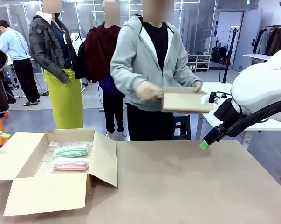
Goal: Pack the glasses set securely to prepare it for shipping.
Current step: Position the Package Box on the left side of the table.
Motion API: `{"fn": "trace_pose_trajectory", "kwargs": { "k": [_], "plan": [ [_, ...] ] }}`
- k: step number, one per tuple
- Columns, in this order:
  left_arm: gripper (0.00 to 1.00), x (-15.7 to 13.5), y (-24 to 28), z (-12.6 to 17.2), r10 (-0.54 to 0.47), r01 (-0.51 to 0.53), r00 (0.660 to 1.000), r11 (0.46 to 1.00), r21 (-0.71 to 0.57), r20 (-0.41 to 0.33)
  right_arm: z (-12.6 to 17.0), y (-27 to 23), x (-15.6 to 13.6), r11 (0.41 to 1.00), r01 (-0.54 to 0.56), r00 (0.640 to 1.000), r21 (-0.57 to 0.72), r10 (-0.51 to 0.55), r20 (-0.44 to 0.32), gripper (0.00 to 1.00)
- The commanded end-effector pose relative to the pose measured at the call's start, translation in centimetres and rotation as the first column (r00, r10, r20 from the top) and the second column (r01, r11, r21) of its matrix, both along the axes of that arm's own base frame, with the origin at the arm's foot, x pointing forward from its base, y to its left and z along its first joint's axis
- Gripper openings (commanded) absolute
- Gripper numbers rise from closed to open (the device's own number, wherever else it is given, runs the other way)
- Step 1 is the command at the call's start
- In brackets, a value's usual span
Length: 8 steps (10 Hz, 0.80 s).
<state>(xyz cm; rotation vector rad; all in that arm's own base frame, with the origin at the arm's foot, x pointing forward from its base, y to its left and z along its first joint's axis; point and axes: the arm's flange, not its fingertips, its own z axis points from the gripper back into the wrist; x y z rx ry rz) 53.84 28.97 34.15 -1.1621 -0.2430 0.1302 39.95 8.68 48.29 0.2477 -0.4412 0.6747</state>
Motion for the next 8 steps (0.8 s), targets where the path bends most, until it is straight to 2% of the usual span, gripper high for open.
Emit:
{"fn": "trace_pose_trajectory", "kwargs": {
  "k": [1, 2, 3, 4, 5, 8],
  "plan": [
    [1.0, -1.6, -0.1, 0.8, 0.051, -0.05, 0.999, 0.996, 0.078, -0.006, 0.2, 0.3, 0.0, 1.0, 0.011, 1.0, -0.004, -0.011, -0.014, 1.0],
    [0.93, -1.9, 0.3, 1.3, 0.068, -0.069, 0.998, 0.994, 0.09, 0.007, 0.2, 0.3, 0.0, 1.0, 0.011, 1.0, -0.004, -0.011, -0.014, 1.0],
    [1.0, -2.1, 0.7, 1.5, 0.075, -0.076, 0.997, 0.993, 0.086, 0.021, 0.2, 0.3, 0.0, 1.0, 0.011, 1.0, -0.004, -0.011, -0.014, 1.0],
    [1.0, -2.1, 0.8, 1.5, 0.075, -0.078, 0.997, 0.994, 0.079, 0.03, 0.2, 0.3, 0.0, 1.0, 0.011, 1.0, -0.004, -0.011, -0.014, 1.0],
    [1.0, -0.9, 1.2, 1.6, 0.059, -0.061, 0.998, 0.996, 0.064, 0.022, 0.2, 0.3, 0.0, 1.0, 0.011, 1.0, -0.004, -0.011, -0.014, 1.0],
    [1.0, -0.9, 1.2, 1.6, 0.059, -0.061, 0.998, 0.996, 0.064, 0.022, 0.2, 0.3, 0.0, 1.0, 0.011, 1.0, -0.004, -0.011, -0.014, 1.0]
  ]
}}
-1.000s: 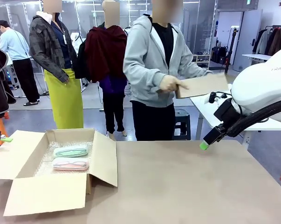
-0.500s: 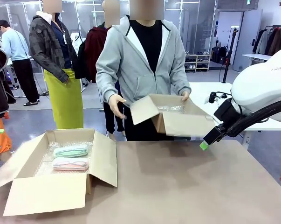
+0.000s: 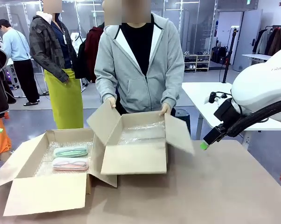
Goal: Pack the glasses set securely to prepare it for shipping.
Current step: Position the Package Box on the left side of the table.
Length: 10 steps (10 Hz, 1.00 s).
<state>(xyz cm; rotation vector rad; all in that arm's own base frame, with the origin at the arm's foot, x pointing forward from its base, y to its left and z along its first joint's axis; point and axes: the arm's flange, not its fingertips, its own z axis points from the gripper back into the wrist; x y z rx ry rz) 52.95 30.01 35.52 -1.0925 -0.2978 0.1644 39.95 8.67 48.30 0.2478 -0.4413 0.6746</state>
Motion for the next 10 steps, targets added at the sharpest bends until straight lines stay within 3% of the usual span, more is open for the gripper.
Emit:
{"fn": "trace_pose_trajectory", "kwargs": {
  "k": [1, 5, 6, 8, 10],
  "plan": [
    [1.0, 0.0, 0.1, 0.2, -0.002, 0.002, 1.0, 1.0, 0.0, 0.001, 0.2, 0.3, 0.0, 1.0, 0.011, 1.0, -0.004, -0.011, -0.014, 1.0],
    [1.0, 0.0, 0.1, 0.2, -0.002, 0.002, 1.0, 1.0, 0.0, 0.001, 0.2, 0.3, 0.0, 1.0, 0.011, 1.0, -0.004, -0.011, -0.014, 1.0],
    [0.96, 0.0, 0.0, 0.0, 0.0, 0.0, 1.0, 1.0, 0.0, 0.001, 0.2, 0.3, 0.0, 1.0, 0.011, 1.0, -0.004, -0.011, -0.014, 1.0],
    [1.0, -0.5, -0.9, 4.0, -0.045, 0.042, 0.999, 0.993, 0.108, 0.03, 0.2, 0.3, 0.0, 1.0, 0.011, 1.0, -0.004, -0.011, -0.014, 1.0],
    [1.0, -2.4, -4.1, 9.8, -0.14, 0.106, 0.982, 0.964, 0.244, 0.125, 0.2, 0.3, 0.0, 1.0, 0.011, 1.0, -0.004, -0.011, -0.014, 1.0]
  ]
}}
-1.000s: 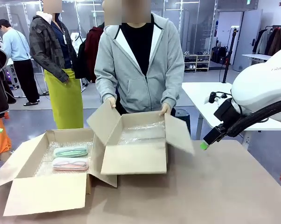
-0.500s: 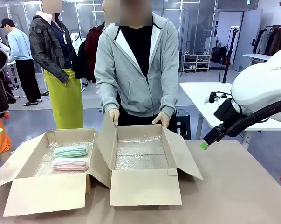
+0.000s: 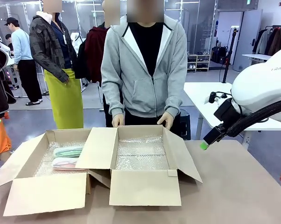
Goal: Pack the glasses set securely to prepare it for shipping.
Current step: Position the Package Box on the left side of the table.
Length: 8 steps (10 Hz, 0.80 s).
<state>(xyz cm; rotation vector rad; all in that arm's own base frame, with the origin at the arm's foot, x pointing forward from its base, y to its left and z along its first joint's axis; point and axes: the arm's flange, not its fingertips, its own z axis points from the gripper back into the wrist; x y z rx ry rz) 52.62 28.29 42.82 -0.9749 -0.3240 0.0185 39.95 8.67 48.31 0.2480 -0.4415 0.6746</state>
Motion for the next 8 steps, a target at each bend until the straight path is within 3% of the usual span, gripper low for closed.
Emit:
{"fn": "trace_pose_trajectory", "kwargs": {
  "k": [1, 2, 4, 8],
  "plan": [
    [1.0, -3.3, -5.2, 5.9, -0.105, 0.081, 0.985, 0.981, 0.175, 0.134, 0.2, 0.3, 0.0, 1.0, 0.011, 1.0, -0.004, -0.011, -0.014, 1.0],
    [1.0, -4.5, -8.7, 8.5, -0.132, 0.074, 0.975, 0.952, 0.296, 0.181, 0.2, 0.3, 0.0, 1.0, 0.011, 1.0, -0.004, -0.011, -0.014, 1.0],
    [1.0, -7.4, -16.0, 10.8, -0.221, 0.072, 0.94, 0.874, 0.48, 0.262, 0.2, 0.3, 0.0, 1.0, 0.011, 1.0, -0.004, -0.011, -0.014, 1.0],
    [1.0, -12.4, -27.2, 10.8, -0.443, 0.118, 0.841, 0.711, 0.693, 0.31, 0.2, 0.3, 0.0, 1.0, 0.011, 1.0, -0.004, -0.011, -0.014, 1.0]
  ]
}}
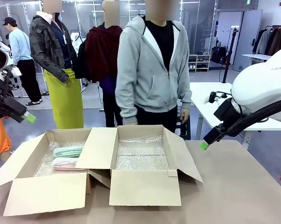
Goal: Pack the glasses set securely to prepare it for shipping.
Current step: Position the Package Box on the left side of the table.
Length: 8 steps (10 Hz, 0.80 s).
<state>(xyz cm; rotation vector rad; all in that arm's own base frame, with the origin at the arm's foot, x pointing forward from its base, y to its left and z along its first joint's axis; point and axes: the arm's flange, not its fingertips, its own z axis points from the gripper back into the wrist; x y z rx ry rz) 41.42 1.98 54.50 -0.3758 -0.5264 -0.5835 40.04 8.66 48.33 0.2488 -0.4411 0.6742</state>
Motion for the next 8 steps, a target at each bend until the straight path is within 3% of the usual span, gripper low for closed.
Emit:
{"fn": "trace_pose_trajectory", "kwargs": {
  "k": [1, 3, 8],
  "plan": [
    [1.0, -1.7, -2.9, -1.1, -0.021, 0.008, 0.994, 0.992, 0.122, 0.105, 0.2, 0.3, -0.1, 1.0, 0.011, 1.0, -0.005, -0.011, -0.013, 1.0],
    [1.0, -2.5, -4.9, -1.5, -0.049, 0.025, 0.984, 0.99, 0.139, 0.17, 0.2, 0.3, -0.1, 1.0, 0.011, 1.0, -0.005, -0.011, -0.013, 1.0],
    [1.0, -2.3, -5.7, -1.1, -0.088, 0.067, 0.984, 0.988, 0.137, 0.153, 0.2, 0.3, -0.1, 1.0, 0.011, 1.0, -0.005, -0.011, -0.013, 1.0]
  ]
}}
